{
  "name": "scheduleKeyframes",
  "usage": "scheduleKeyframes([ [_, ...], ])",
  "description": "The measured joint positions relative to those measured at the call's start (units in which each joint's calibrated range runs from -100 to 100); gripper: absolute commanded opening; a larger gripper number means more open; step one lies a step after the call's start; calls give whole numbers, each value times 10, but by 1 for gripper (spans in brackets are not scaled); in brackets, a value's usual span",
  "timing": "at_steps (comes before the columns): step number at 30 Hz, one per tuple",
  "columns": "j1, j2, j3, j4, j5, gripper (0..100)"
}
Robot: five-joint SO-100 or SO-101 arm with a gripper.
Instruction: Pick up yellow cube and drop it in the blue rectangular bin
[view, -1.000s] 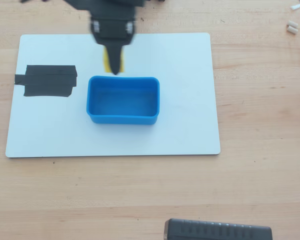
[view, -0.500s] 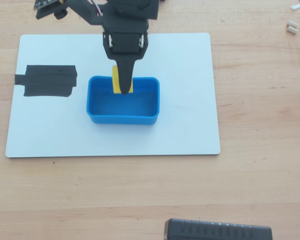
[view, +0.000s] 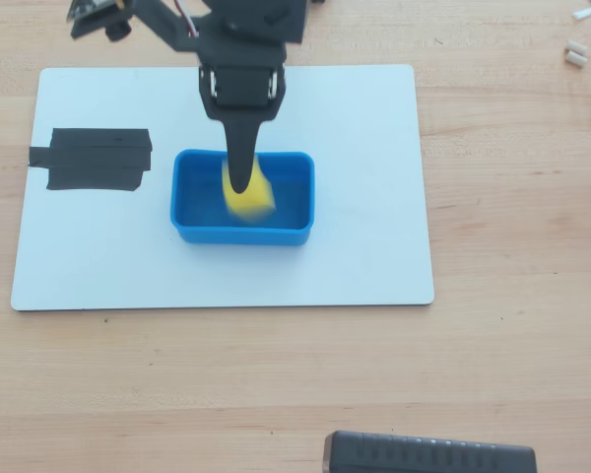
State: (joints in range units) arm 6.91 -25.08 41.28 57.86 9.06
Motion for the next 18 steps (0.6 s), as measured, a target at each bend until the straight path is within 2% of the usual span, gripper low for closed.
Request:
scheduleKeyframes([
  [8, -14, -152, 76, 24, 0, 24],
  [16, -19, -335, 159, 62, 0, 0],
  [18, -26, -379, 188, 64, 0, 0],
])
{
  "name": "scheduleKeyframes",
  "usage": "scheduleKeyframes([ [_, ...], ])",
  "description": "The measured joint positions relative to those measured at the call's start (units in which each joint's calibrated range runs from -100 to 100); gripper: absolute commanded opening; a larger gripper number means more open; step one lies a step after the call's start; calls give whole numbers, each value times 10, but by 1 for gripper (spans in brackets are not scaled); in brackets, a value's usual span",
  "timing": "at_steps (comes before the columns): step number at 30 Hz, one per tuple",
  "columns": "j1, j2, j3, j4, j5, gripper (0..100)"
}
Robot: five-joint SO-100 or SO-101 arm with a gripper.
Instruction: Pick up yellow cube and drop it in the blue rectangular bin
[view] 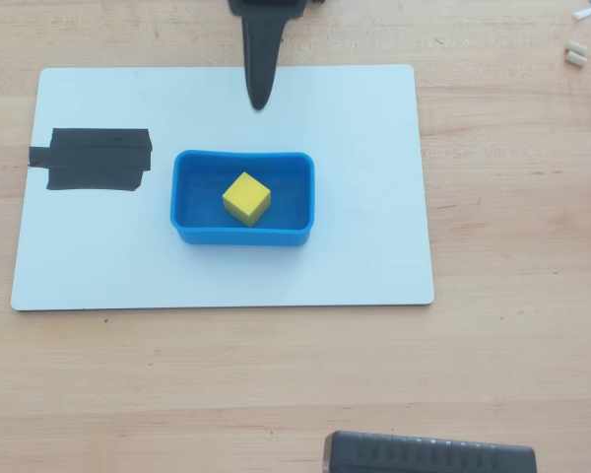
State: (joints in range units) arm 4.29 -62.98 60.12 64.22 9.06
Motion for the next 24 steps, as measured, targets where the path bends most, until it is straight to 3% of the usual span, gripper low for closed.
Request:
scheduleKeyframes([
  [13, -32, -266, 256, 2, -13, 0],
  [24, -35, -321, 337, 23, -13, 0],
])
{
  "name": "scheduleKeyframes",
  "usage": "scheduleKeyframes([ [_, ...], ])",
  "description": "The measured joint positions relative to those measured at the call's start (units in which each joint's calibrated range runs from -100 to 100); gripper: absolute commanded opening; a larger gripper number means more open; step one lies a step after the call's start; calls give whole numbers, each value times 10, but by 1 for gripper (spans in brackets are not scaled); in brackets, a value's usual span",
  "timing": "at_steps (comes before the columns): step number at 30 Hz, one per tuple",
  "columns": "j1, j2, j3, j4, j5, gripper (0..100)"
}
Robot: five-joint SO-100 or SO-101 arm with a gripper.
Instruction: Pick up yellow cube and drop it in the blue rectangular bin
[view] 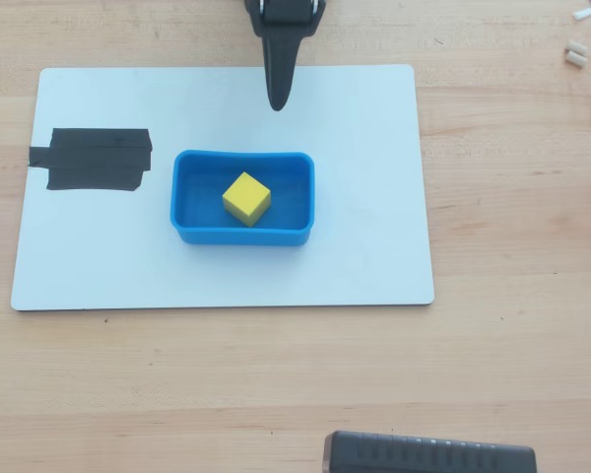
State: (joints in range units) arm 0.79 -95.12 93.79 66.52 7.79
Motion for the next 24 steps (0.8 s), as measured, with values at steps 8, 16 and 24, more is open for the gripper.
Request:
scheduleKeyframes([
  [8, -1, 0, 0, 25, 0, 0],
  [16, 1, 0, 0, 27, 0, 0],
  [24, 1, 0, 0, 33, 0, 0],
])
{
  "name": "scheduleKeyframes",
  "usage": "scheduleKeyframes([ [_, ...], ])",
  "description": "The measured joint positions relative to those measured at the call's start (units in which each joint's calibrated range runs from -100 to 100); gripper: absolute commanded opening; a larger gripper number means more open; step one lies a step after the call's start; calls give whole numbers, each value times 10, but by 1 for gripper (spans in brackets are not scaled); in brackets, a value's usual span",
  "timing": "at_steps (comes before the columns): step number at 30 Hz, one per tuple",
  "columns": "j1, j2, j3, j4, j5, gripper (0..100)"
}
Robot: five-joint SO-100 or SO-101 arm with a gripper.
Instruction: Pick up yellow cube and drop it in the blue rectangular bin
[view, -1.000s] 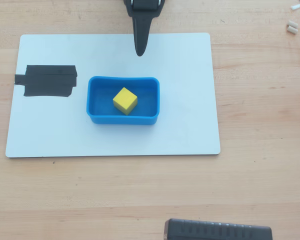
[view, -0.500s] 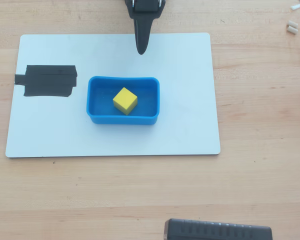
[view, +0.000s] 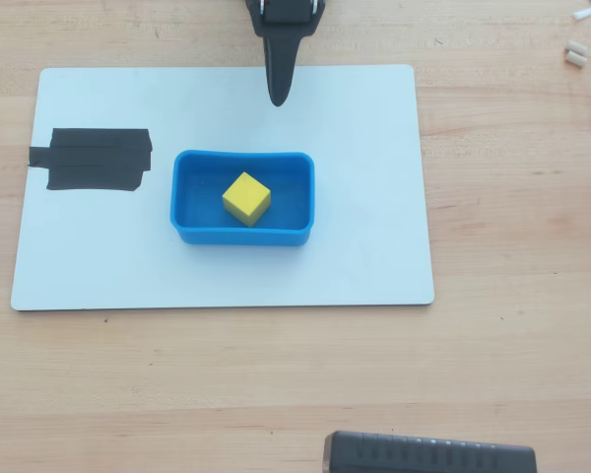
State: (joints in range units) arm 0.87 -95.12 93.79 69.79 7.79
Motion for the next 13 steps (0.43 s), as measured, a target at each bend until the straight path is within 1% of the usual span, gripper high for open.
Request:
scheduleKeyframes([
  [13, 5, -1, 0, 5, 0, 0],
])
